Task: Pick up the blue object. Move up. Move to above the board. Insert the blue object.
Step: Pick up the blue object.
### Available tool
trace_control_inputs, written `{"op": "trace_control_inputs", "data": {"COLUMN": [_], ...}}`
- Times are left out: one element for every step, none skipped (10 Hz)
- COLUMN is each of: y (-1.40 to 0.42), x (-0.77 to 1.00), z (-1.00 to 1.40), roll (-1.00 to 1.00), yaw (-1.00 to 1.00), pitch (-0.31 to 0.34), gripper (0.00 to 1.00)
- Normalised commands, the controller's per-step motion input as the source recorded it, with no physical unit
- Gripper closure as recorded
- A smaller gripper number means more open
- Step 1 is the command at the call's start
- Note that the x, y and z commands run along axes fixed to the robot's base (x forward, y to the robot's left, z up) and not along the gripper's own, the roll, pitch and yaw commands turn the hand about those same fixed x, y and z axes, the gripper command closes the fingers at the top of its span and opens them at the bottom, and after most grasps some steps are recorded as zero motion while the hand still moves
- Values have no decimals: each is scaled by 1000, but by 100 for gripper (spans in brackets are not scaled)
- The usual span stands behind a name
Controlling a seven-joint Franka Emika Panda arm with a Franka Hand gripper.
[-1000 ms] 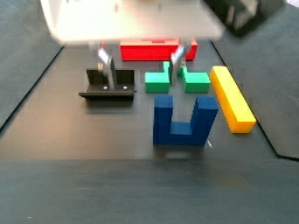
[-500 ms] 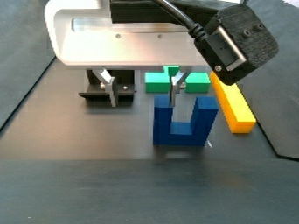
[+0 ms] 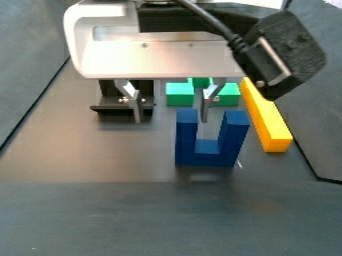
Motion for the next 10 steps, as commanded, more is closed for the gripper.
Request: {"op": "trace_control_inputs", "data": {"y": [-17, -49, -77, -109, -43, 0, 34, 26, 0, 0], "x": [-57, -66, -29, -3, -43, -89, -131, -120, -46, 0], "z": [-49, -97, -214, -203, -186, -283, -354, -366, -234, 0], "roll": [9, 24, 77, 56, 33, 86, 151, 169, 77, 0], "yaw": [0, 0, 0, 20, 0, 0, 0, 0, 0, 0], "pitch": [0, -10, -34, -60, -51, -4, 0, 0, 0, 0], "gripper": [0, 0, 0, 0, 0, 0, 0, 0, 0, 0]}}
